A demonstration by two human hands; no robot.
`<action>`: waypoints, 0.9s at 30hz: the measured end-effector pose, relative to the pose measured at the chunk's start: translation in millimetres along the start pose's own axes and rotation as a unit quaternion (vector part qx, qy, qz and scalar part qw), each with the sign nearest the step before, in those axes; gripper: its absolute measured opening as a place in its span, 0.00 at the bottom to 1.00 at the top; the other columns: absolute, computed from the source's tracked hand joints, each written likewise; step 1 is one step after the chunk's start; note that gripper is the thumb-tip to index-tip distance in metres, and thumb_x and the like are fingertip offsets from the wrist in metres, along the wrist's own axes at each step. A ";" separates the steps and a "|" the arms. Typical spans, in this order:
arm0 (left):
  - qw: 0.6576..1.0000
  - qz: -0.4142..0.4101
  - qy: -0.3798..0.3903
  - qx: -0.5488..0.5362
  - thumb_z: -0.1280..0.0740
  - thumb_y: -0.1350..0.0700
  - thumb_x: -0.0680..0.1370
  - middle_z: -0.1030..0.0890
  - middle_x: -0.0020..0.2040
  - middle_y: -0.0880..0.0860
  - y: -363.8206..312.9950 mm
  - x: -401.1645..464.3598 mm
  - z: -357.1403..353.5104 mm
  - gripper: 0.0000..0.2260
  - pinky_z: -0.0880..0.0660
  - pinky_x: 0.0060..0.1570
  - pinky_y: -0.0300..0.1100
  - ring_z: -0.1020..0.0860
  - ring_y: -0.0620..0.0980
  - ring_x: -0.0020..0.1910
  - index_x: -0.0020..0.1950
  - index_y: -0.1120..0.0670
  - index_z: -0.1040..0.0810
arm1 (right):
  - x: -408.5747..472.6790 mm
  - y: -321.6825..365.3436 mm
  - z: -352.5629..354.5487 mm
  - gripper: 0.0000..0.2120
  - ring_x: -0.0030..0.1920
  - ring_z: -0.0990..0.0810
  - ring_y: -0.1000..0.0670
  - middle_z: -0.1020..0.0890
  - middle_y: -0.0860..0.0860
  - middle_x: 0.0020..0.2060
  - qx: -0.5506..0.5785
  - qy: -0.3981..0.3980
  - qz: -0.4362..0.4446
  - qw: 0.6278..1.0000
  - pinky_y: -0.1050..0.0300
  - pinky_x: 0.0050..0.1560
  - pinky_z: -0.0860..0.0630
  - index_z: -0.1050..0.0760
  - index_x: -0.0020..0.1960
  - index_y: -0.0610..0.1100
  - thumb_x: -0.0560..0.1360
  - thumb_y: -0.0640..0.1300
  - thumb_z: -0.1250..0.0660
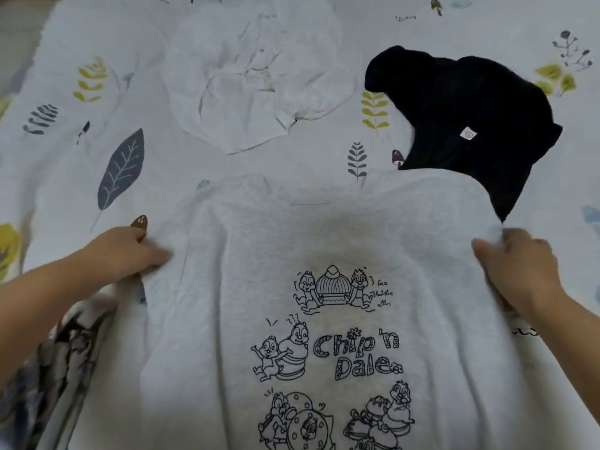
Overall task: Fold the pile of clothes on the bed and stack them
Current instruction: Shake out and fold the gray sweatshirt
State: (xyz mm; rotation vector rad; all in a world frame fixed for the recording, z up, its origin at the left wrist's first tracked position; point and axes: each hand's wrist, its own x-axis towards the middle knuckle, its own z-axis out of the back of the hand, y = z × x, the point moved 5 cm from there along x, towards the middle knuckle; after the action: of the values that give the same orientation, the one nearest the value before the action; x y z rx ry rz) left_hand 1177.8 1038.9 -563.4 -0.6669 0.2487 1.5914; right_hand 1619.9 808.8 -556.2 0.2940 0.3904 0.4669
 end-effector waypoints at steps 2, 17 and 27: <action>0.999 -0.021 -0.001 -0.040 0.29 0.57 0.73 0.22 0.35 0.55 5.8 -6.5 4.0 0.08 0.33 0.33 0.40 0.26 0.52 0.35 0.40 0.61 0.21 | -5.3 -4.5 -0.4 0.13 0.49 0.26 0.35 0.24 0.36 0.46 0.025 0.019 0.041 0.999 0.49 0.45 0.30 0.27 0.44 0.36 0.75 0.47 0.35; 0.961 -0.058 -0.270 -0.024 0.35 0.51 0.65 0.25 0.48 0.69 3.1 -41.6 38.7 0.23 0.26 0.48 0.61 0.25 0.70 0.47 0.53 0.64 0.30 | 1.9 -10.3 41.7 0.23 0.58 0.27 0.37 0.25 0.37 0.60 0.086 -0.020 -0.030 0.996 0.49 0.54 0.32 0.33 0.64 0.39 0.74 0.48 0.33; 0.871 -0.434 -0.043 0.225 0.43 0.46 0.79 0.54 0.77 0.55 -118.0 -132.3 -123.1 0.29 0.53 0.72 0.56 0.51 0.57 0.76 0.77 0.49 0.52 | -42.6 -28.0 -1.2 0.36 0.65 0.33 0.36 0.34 0.39 0.67 -0.059 0.006 0.072 0.996 0.41 0.61 0.34 0.47 0.74 0.42 0.74 0.51 0.33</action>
State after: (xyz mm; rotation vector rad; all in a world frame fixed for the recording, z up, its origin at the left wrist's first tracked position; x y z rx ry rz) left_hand 1324.5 880.6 -563.3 -0.2609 0.1994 0.6495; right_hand 1595.0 764.4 -554.7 0.2058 0.3538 0.6308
